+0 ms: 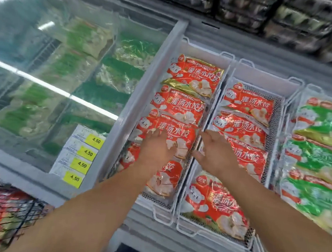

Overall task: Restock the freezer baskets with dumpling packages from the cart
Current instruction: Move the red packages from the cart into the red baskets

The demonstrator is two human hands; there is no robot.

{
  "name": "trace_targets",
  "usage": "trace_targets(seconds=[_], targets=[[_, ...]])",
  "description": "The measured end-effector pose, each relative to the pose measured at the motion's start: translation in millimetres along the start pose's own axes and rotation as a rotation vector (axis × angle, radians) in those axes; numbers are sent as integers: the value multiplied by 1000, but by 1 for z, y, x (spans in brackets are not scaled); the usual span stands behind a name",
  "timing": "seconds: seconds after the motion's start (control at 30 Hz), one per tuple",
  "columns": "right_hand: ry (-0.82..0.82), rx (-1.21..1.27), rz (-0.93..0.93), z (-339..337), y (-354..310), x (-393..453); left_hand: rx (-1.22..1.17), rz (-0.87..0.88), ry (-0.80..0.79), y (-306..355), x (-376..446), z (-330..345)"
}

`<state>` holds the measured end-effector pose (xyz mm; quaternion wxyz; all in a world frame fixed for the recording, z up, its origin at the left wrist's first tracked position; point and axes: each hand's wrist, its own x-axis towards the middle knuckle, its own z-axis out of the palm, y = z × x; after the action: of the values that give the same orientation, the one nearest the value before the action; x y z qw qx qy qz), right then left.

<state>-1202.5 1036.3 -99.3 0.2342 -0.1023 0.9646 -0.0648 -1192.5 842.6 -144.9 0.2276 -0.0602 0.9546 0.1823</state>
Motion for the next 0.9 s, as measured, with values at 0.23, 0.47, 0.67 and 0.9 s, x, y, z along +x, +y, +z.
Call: trace_targets(seconds=[0.23, 0.47, 0.67, 0.9], targets=[[154, 37, -51, 15, -14, -141, -189, 109, 154, 3, -138, -3], [230, 45, -176, 23, -51, -270, -261, 64, 270, -22, -299, -15], [256, 13, -319, 33, -116, -336, -203, -48, 356, -65, -404, -26], [217, 13, -479, 74, -213, -376, -208, -200, 414, -144, -490, -19]])
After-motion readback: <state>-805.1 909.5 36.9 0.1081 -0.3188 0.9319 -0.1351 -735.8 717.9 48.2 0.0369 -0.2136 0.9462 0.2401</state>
